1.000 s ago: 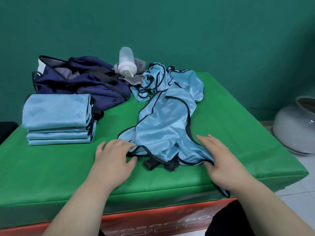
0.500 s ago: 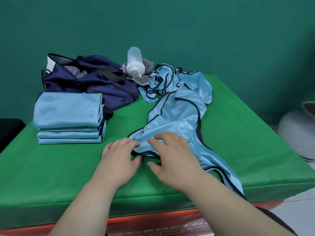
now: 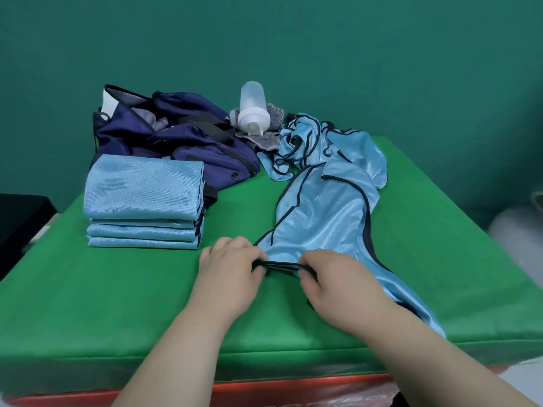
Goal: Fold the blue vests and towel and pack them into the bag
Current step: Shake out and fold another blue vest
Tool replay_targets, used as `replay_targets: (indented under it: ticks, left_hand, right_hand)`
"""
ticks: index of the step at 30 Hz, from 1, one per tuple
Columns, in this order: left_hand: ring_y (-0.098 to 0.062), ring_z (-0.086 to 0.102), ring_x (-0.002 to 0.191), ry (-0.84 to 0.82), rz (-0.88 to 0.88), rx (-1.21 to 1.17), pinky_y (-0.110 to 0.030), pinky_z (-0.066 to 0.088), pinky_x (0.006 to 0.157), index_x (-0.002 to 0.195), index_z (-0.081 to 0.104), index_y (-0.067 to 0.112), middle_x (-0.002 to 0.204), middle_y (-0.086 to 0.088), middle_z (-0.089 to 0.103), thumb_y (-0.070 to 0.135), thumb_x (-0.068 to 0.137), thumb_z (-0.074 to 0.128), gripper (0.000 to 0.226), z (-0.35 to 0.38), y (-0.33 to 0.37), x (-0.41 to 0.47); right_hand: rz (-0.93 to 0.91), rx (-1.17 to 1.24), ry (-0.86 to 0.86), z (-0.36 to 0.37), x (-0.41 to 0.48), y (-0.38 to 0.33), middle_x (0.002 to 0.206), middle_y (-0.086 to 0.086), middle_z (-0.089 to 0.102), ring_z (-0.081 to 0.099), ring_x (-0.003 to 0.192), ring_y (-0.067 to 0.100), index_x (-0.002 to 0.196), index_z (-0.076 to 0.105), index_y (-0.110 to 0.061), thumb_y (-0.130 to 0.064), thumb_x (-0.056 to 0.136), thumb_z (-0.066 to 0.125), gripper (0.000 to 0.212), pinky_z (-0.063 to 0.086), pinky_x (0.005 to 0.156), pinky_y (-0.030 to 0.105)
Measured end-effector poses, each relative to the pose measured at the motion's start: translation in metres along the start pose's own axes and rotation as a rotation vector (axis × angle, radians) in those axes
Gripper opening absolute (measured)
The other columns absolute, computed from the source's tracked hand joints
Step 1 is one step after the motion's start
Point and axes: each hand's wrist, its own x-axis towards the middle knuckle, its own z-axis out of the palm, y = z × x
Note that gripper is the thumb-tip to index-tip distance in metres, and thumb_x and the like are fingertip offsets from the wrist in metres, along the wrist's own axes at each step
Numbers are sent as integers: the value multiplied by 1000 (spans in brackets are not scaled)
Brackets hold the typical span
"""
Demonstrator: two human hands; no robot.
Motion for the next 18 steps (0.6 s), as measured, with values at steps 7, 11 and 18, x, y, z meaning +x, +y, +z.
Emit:
replay_targets:
  ticks: [7,11,18]
  left_hand:
    - [2,46,110,125,211,-355,-26,28,95,95,61,30,105,20,59,50,89,40,29,-9,31,-16]
    - [0,48,95,176,305,-319,-21,24,106,90,61,28,90,17,62,49,91,42,28,-29,65,-29]
    - [0,47,91,152,285,-335,-9,32,79,73,48,39,96,21,54,66,78,48,27,-101,121,-44]
  right_hand:
    - [136,145,78,-43,-26,12,77,-11,63,58,76,12,87,55,-28,-32,90,56,5,50,71,35]
    - [63,253,154,-65,-46,1,92,-20,67,59,89,2,99,63,-35,-41,83,70,18,48,80,21]
    - [3,304,241,-130,-80,-7,86,-17,69,59,84,3,92,71,-32,-34,91,64,8,49,77,27]
